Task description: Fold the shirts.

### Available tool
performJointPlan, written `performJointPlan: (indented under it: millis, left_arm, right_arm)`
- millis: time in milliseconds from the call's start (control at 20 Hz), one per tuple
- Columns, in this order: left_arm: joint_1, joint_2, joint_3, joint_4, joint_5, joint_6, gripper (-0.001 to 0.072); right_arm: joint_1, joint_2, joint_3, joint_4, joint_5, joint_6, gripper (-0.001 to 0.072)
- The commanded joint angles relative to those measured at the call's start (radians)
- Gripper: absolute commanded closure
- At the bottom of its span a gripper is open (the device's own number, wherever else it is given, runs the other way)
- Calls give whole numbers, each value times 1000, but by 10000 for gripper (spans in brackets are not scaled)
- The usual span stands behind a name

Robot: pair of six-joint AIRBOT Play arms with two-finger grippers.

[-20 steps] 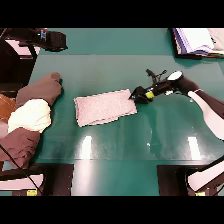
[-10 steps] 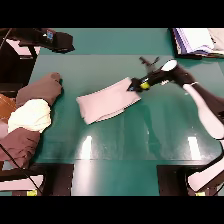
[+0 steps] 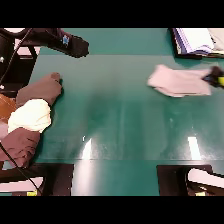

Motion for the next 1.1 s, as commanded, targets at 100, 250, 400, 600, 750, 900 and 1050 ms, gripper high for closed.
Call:
performJointPlan:
  millis: [100,250,400,600,750,900,1050]
  left_arm:
    - [-10,0,0,-3,22,1,688]
    - [-10,0,0,-3,22,1,688]
    - [-9,0,0,-3,20,2,687]
    - [-9,0,0,-2,12,9,687]
    - [-9,0,0,-3,12,10,687]
    - [-9,0,0,-3,24,10,687]
    - [-9,0,0,3,40,10,687]
  right_arm:
    - [-361,152,-156,-27,-35,6,700]
    - [-425,182,-223,-29,-31,5,699]
    - [-433,181,-217,-130,16,5,692]
    - [-438,180,-101,-505,116,23,-2]
    - [-438,208,-13,-388,126,48,39]
    - [-322,247,28,-207,127,48,40]
    - [-104,285,19,-148,118,48,40]
